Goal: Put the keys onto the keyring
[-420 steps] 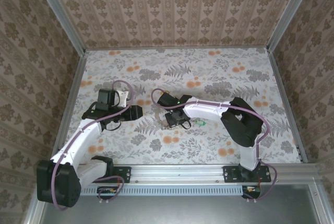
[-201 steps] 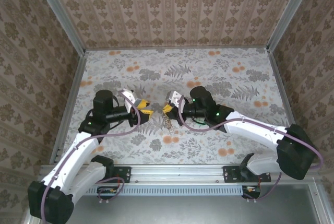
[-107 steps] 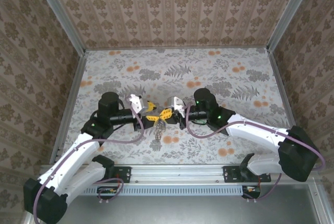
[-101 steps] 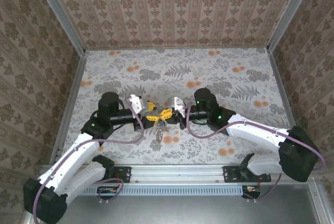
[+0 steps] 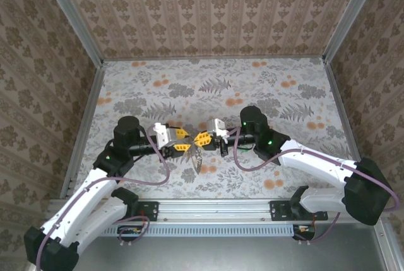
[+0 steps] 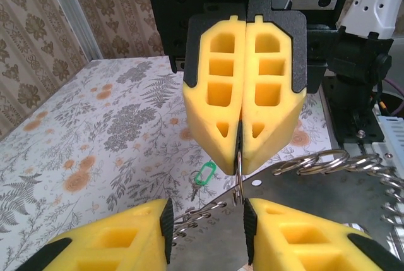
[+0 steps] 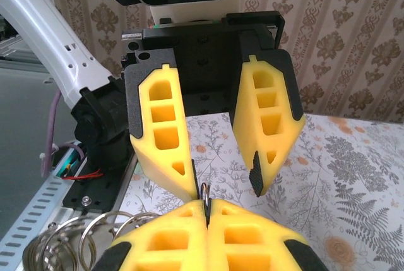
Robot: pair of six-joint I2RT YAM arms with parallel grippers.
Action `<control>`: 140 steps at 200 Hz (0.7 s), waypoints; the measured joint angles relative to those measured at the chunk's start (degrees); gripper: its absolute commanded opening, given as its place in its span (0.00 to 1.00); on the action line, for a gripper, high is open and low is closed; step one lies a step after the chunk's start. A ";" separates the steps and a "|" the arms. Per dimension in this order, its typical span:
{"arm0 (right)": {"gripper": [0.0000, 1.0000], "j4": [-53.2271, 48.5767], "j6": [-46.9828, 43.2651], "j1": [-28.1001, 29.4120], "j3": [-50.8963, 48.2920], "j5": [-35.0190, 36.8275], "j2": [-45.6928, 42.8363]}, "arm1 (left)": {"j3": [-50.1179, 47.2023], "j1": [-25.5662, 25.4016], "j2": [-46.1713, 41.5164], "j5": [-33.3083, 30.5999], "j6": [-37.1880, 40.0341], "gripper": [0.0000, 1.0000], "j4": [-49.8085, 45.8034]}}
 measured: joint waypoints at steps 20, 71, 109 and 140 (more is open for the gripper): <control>0.00 0.07 -0.11 0.00 0.00 -0.20 0.00 | 0.00 -0.85 0.15 0.00 0.00 0.35 0.55; 0.00 1.31 -0.09 0.11 0.00 -0.35 0.00 | 0.00 -2.08 0.87 -0.55 -0.02 0.18 0.83; 0.00 1.70 -0.98 0.11 -0.02 -0.13 -0.07 | 0.00 -2.25 0.42 -1.25 1.31 0.00 0.37; 0.00 -1.20 -4.09 0.11 -0.02 0.22 -0.55 | 0.07 -2.64 0.35 -1.84 2.56 0.00 -1.44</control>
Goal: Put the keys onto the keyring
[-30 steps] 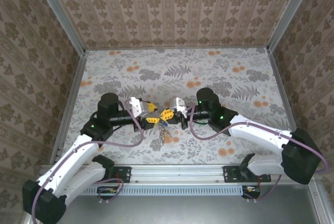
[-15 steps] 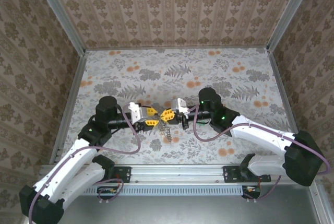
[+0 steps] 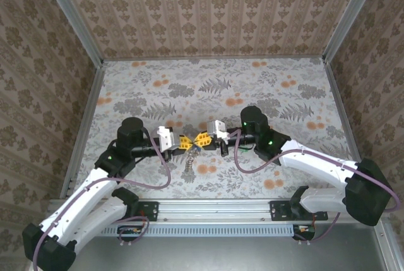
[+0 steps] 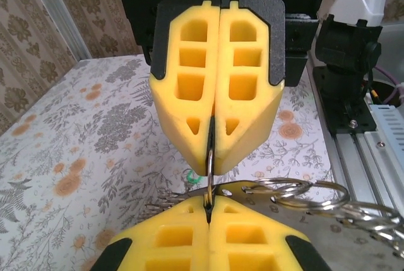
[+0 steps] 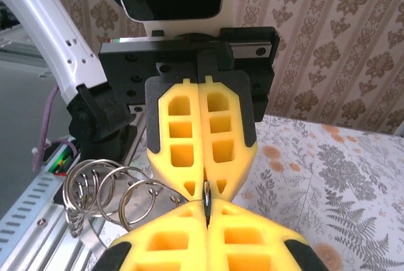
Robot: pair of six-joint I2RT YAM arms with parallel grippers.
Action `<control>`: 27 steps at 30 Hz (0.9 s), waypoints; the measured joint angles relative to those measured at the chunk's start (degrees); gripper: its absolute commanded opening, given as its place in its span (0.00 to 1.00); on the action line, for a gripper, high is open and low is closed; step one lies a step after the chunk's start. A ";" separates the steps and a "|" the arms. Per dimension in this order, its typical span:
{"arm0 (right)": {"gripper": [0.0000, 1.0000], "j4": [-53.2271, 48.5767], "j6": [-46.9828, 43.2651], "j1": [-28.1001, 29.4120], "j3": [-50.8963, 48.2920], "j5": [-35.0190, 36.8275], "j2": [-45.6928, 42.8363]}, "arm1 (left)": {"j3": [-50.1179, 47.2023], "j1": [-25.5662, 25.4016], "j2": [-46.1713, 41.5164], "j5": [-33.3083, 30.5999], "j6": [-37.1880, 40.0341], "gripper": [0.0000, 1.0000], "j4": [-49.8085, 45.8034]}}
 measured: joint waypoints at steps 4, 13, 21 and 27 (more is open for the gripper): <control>0.00 -2.36 -2.62 0.24 0.00 0.76 -0.87 | 0.09 -0.33 0.00 -0.11 0.46 0.00 -0.76; 0.00 2.73 0.13 0.37 -3.89 3.41 -2.19 | 0.15 -0.96 -0.02 -2.27 -0.52 0.29 2.58; 0.00 11.91 6.71 0.37 -6.32 4.70 -2.16 | -0.13 -1.31 0.85 -2.47 -2.58 0.32 6.27; 0.00 16.70 9.53 0.37 -7.52 5.75 -2.16 | -0.85 -1.42 1.44 -3.34 -4.07 0.32 7.89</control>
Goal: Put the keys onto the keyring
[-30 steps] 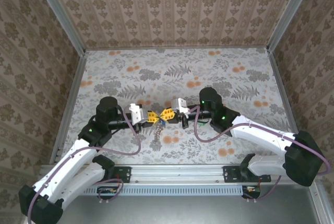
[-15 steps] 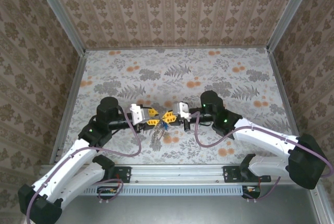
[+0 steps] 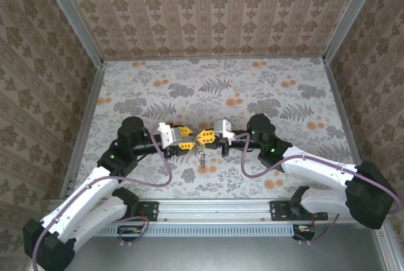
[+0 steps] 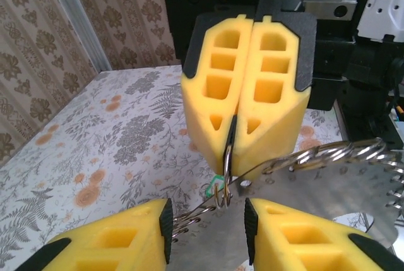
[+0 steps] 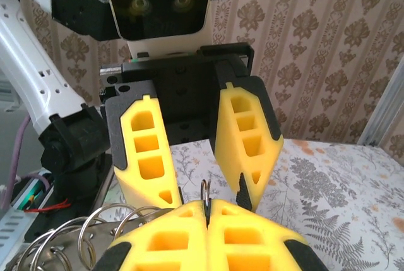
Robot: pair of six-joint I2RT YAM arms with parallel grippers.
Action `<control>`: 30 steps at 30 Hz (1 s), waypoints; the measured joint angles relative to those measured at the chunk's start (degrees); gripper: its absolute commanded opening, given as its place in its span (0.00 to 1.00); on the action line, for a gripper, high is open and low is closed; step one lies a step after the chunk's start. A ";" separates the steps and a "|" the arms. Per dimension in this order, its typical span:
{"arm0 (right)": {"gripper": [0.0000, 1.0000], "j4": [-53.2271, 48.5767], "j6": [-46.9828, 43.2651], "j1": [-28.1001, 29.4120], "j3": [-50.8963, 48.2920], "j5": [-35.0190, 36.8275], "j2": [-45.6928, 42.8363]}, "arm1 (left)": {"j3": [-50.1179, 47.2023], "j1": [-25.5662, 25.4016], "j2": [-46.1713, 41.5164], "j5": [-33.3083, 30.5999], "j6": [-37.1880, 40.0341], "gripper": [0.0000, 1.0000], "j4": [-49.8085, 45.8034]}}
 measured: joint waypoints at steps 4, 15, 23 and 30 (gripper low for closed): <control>0.00 1.38 1.09 0.00 -0.24 0.00 0.07 | -0.52 -0.02 0.35 -0.20 -1.14 0.27 1.20; 0.00 2.95 1.14 0.00 -0.52 0.28 0.11 | -0.52 -0.52 0.46 0.20 -3.54 0.26 3.34; 0.00 2.01 0.66 0.00 -0.72 1.49 0.11 | -0.52 -1.09 0.44 1.84 -3.69 0.14 4.07; 0.00 1.66 0.52 0.00 -1.16 1.49 0.09 | -0.17 -1.05 0.48 2.40 -3.34 0.00 1.86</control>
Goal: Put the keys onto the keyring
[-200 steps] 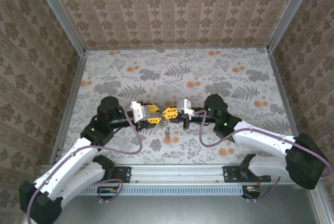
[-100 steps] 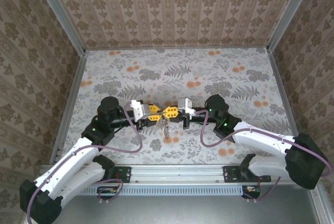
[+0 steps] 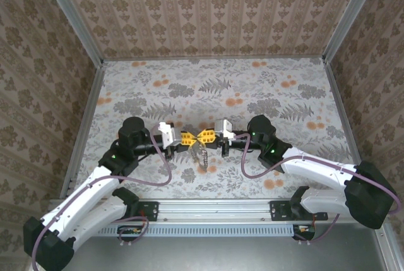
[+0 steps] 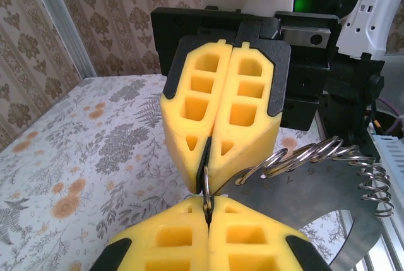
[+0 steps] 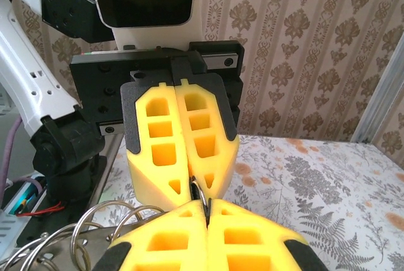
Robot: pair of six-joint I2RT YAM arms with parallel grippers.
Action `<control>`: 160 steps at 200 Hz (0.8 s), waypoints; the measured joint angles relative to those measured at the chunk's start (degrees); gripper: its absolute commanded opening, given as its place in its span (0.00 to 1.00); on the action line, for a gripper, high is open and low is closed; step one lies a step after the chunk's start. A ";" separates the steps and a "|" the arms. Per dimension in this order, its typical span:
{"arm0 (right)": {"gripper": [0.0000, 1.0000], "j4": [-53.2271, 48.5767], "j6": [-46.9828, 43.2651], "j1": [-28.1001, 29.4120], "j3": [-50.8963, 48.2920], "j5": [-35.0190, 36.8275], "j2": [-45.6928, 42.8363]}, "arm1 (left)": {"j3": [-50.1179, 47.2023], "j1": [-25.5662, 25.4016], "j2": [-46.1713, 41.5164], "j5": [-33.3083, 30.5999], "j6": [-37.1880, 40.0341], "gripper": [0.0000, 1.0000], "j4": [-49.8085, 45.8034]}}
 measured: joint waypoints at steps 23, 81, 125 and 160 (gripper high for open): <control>0.09 -0.87 -0.76 0.00 -0.04 -0.11 -0.07 | 1.09 -0.02 0.00 -0.46 1.38 0.00 -2.93; 0.30 -27.54 -16.79 0.07 5.68 1.05 -5.01 | 9.86 -0.72 2.14 -2.62 12.09 0.00 -20.96; 0.31 -38.56 -23.50 0.11 7.98 1.90 -5.99 | 10.88 -2.27 3.67 -3.63 16.92 0.00 -26.45; 0.31 -39.36 -23.91 1.05 8.09 1.95 -5.99 | 11.96 -4.07 5.88 -4.70 18.84 0.00 -28.39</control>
